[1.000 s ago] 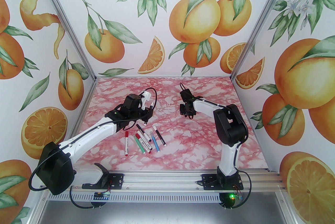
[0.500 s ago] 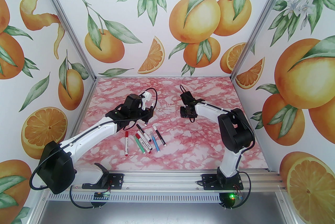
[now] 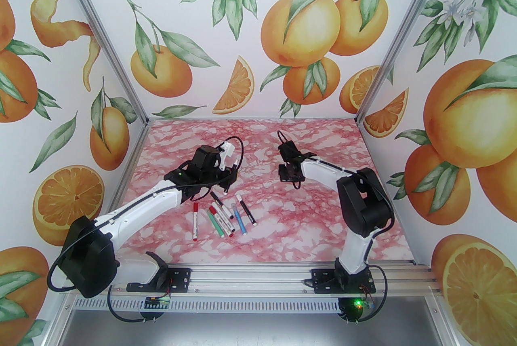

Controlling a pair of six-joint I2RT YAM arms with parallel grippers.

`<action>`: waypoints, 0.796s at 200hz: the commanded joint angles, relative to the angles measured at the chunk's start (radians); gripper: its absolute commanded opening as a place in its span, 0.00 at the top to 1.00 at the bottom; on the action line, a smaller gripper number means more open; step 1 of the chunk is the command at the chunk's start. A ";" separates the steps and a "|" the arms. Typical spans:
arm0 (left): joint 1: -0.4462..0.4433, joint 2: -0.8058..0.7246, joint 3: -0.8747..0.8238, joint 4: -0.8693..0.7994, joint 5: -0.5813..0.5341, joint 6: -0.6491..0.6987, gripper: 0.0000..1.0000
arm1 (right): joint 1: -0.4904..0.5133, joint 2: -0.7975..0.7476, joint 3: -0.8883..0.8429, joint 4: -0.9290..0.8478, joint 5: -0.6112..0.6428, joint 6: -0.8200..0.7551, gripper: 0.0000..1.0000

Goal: Open the pen caps

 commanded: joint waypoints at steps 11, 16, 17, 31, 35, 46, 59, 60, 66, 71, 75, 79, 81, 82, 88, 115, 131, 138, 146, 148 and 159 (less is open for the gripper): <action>0.005 0.001 0.024 0.031 0.038 -0.006 0.97 | 0.004 -0.073 0.055 -0.124 0.004 -0.046 0.83; 0.005 -0.001 0.023 0.033 0.047 -0.004 0.97 | 0.002 -0.075 0.069 -0.154 -0.004 -0.054 0.84; 0.006 -0.001 0.023 0.033 0.048 -0.004 0.97 | 0.002 -0.075 0.072 -0.160 -0.006 -0.055 0.84; 0.006 -0.004 0.033 0.035 0.083 0.002 0.97 | -0.006 -0.078 0.108 -0.232 -0.026 -0.073 0.85; 0.006 -0.004 0.037 0.033 0.094 0.004 0.97 | -0.007 -0.078 0.120 -0.252 -0.033 -0.078 0.85; 0.006 -0.005 0.048 0.030 0.117 0.006 0.97 | -0.012 -0.075 0.148 -0.303 -0.053 -0.091 0.86; 0.006 -0.006 0.054 0.029 0.132 0.010 0.97 | -0.023 -0.058 0.192 -0.364 -0.089 -0.107 0.85; 0.006 -0.007 0.053 0.030 0.133 0.011 0.97 | -0.024 -0.056 0.196 -0.369 -0.092 -0.107 0.85; 0.005 -0.008 0.054 0.032 0.137 0.014 0.96 | -0.032 -0.042 0.219 -0.399 -0.110 -0.117 0.85; 0.006 -0.009 0.052 0.033 0.139 0.017 0.97 | -0.038 -0.030 0.237 -0.425 -0.122 -0.125 0.85; 0.007 -0.010 0.052 0.033 0.140 0.018 0.97 | -0.041 -0.018 0.252 -0.441 -0.127 -0.131 0.85; 0.007 -0.011 0.052 0.033 0.140 0.021 0.97 | -0.044 -0.009 0.265 -0.458 -0.132 -0.136 0.85; 0.007 -0.012 0.052 0.033 0.141 0.021 0.97 | -0.045 -0.005 0.270 -0.464 -0.134 -0.138 0.85; 0.008 -0.012 0.052 0.033 0.141 0.021 0.97 | -0.046 -0.003 0.274 -0.468 -0.135 -0.139 0.85; 0.007 -0.014 0.051 0.033 0.145 0.024 0.97 | -0.048 0.013 0.290 -0.485 -0.143 -0.147 0.85; 0.007 -0.030 0.045 0.031 0.161 0.028 0.97 | -0.062 0.082 0.356 -0.553 -0.187 -0.175 0.84; 0.009 -0.040 0.035 0.039 0.168 0.022 0.97 | -0.064 0.126 0.387 -0.588 -0.207 -0.200 0.84; 0.010 -0.045 0.030 0.042 0.169 0.019 0.97 | -0.065 0.144 0.398 -0.599 -0.213 -0.206 0.84; 0.009 -0.049 0.025 0.046 0.169 0.018 0.97 | -0.067 0.162 0.407 -0.602 -0.212 -0.205 0.84; 0.009 -0.051 0.024 0.046 0.169 0.018 0.97 | -0.068 0.164 0.408 -0.602 -0.212 -0.204 0.84; 0.011 -0.056 0.018 0.046 0.168 0.016 0.96 | -0.070 0.186 0.416 -0.599 -0.220 -0.202 0.83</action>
